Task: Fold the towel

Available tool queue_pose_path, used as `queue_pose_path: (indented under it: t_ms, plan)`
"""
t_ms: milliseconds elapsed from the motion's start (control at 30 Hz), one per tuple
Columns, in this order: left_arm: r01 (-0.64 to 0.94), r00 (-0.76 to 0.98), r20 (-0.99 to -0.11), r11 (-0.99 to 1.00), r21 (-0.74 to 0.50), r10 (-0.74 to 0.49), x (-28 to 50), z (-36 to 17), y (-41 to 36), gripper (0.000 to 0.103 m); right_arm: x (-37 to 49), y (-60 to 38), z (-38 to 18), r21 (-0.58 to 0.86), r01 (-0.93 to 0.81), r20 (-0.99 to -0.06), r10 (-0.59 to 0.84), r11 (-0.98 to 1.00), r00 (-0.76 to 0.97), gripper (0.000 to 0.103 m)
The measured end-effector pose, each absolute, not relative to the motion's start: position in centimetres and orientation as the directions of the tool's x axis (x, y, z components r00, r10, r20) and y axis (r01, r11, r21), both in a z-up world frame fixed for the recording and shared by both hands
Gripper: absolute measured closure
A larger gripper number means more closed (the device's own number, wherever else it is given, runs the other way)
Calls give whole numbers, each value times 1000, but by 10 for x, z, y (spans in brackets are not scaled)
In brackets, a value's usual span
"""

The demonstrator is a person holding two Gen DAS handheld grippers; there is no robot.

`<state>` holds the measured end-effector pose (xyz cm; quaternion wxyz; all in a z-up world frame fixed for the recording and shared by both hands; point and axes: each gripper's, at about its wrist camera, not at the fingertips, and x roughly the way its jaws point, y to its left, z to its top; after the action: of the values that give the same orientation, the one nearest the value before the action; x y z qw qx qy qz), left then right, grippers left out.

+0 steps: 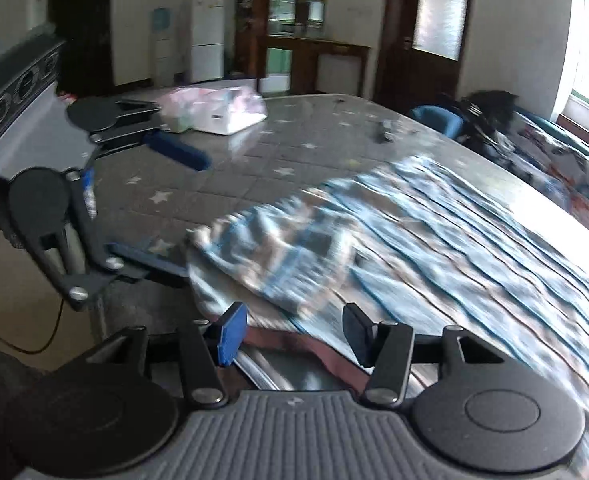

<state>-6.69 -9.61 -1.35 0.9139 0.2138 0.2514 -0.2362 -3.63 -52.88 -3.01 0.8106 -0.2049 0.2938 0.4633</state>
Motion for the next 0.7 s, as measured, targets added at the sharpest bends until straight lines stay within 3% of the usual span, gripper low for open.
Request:
queue_pose_path:
  t_ms: [333,667,700]
  plan:
    - [689,681,-603,643,335,-416,-82,-34,-126,7,-44,-624,-28,-140,-743,-720,448,654,530,36]
    - [733,646,-621,589,341,-444,-77,-37,-138,52,-57,-652,-45,-188,-742,-759,384,644,526,36]
    - [736,642,-622,587,338,-447,-76,-38,-139,61,-58,-652,-46,-201,-746,-759,381,635,528,36]
